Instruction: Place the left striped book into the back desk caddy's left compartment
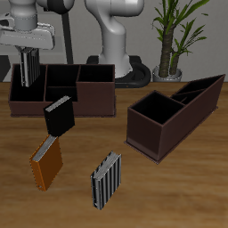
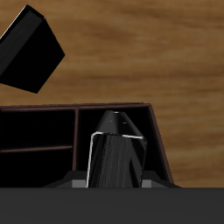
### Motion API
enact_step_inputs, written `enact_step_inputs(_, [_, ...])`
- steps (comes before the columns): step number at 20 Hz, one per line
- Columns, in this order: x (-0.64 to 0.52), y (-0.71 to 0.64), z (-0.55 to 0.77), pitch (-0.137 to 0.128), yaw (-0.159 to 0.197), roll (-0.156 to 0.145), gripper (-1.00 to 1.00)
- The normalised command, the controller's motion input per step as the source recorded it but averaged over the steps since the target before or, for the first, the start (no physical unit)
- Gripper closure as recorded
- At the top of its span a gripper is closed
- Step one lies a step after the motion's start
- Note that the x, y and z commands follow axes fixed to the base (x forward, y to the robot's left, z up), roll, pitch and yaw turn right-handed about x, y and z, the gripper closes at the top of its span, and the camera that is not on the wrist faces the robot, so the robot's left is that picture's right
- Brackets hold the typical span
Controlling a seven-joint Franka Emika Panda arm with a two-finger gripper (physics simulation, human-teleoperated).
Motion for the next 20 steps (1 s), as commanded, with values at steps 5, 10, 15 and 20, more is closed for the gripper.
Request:
enact_step_inputs(5, [0.01,-0.04,-0.08,0.007,0.006,-0.004,1.0])
enact_step_inputs(10, [-0.04,0.01,-0.15,0.017,-0.006,0.001,1.0])
enact_step_inputs(15, [-0.02,0.08,-0.13,0.009,0.007,0.014,1.0])
enact_step_inputs(20, [0.03,0.02,-0.14,0.007,0.007,0.003,1.0])
